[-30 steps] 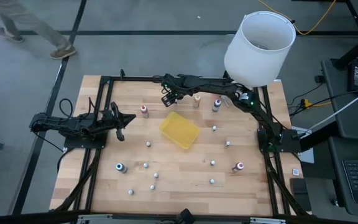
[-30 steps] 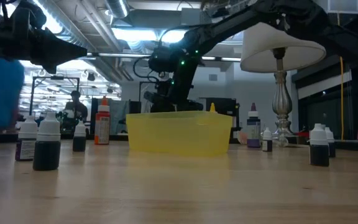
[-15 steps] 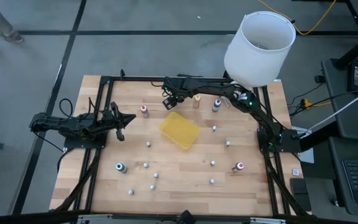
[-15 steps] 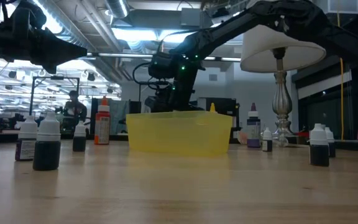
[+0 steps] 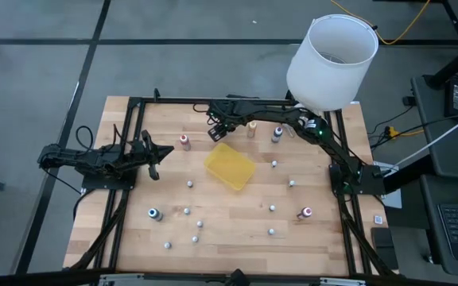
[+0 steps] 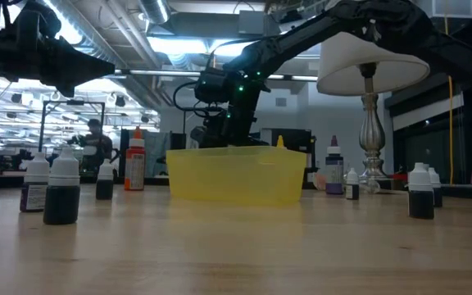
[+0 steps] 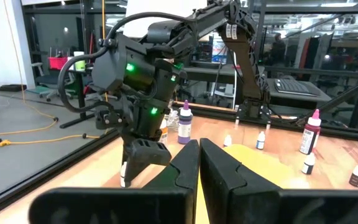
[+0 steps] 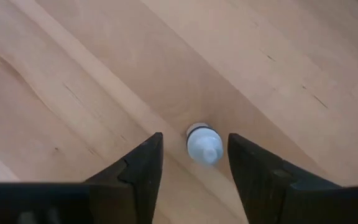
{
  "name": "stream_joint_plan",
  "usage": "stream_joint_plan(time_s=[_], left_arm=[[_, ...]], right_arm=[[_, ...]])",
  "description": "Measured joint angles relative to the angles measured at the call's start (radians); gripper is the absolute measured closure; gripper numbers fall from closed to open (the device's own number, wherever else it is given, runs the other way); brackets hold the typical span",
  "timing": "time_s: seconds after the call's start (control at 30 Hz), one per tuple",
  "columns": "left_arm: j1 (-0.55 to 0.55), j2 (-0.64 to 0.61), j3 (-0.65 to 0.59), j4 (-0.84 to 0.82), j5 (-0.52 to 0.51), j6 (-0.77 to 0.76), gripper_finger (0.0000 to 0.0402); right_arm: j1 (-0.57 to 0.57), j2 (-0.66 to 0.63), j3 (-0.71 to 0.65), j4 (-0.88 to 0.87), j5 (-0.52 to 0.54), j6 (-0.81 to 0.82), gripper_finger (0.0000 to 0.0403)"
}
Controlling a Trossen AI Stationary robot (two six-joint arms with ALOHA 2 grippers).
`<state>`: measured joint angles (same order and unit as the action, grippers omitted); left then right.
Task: Pick & Place food coloring
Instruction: Put the small black food coloring bottle into the yellow bin
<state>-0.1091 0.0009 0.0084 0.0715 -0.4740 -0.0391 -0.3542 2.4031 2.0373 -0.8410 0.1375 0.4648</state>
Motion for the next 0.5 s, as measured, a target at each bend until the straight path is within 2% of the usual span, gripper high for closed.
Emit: stream_joint_plan(time_s=[0.5], left_arm=[[0.0, 0.0, 0.0, 0.0, 0.0, 0.0, 0.0391]], right_arm=[[0.0, 0.0, 0.0, 0.001, 0.027, -0.052, 0.034]])
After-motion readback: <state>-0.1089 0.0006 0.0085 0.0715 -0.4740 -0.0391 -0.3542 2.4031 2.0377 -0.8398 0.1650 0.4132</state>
